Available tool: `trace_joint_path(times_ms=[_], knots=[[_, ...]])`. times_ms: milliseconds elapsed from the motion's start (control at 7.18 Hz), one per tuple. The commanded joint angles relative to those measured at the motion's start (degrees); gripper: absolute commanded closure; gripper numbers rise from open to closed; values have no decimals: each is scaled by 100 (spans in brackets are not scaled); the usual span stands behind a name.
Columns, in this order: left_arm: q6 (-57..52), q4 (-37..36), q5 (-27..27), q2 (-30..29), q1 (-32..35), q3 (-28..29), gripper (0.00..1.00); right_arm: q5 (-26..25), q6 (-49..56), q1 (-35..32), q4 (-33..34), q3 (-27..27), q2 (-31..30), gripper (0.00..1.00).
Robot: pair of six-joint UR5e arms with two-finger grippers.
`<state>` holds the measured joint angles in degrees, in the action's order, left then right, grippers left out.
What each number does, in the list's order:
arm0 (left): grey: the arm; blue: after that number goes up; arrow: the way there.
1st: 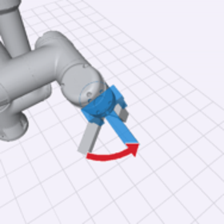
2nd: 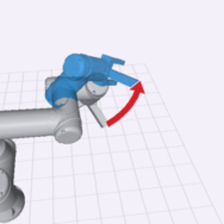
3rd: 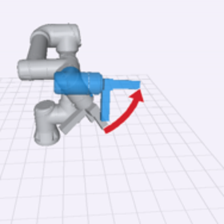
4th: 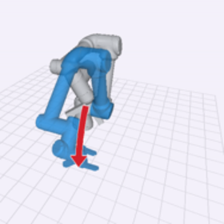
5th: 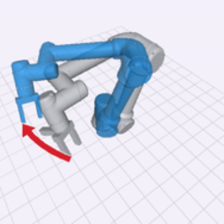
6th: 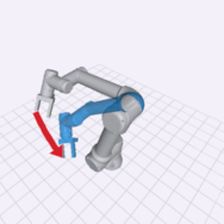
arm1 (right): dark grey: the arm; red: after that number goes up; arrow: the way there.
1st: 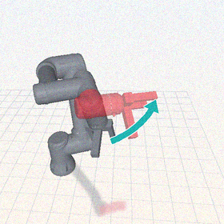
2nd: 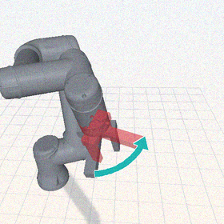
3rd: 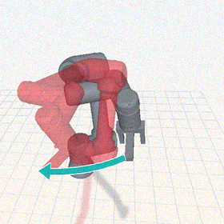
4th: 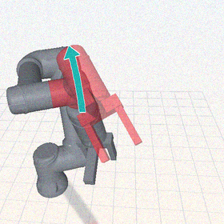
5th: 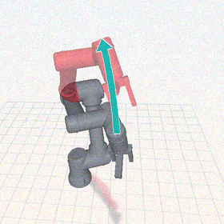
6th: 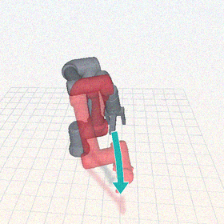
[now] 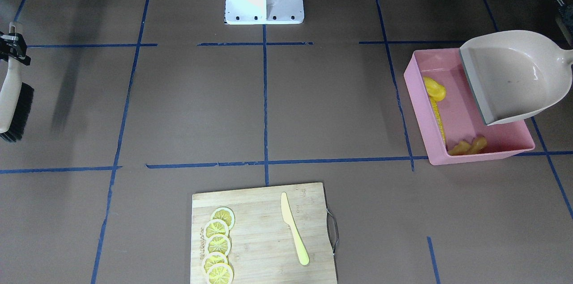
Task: Sweep and dump trash into bin
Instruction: 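Tip the dustpan over the pink bin with the left gripper to dump the produce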
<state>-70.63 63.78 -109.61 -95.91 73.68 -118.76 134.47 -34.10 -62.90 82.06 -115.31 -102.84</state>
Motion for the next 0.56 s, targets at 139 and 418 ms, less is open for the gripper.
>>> trace_joint_path(times_ms=[139,418], knots=[[504,11,-1350,-33,15,-85,100,-428,-1186,899,-691,202,79,98],[839,20,-1765,-33,6,-199,100,-658,-1642,1278,-691,237,255,98]])
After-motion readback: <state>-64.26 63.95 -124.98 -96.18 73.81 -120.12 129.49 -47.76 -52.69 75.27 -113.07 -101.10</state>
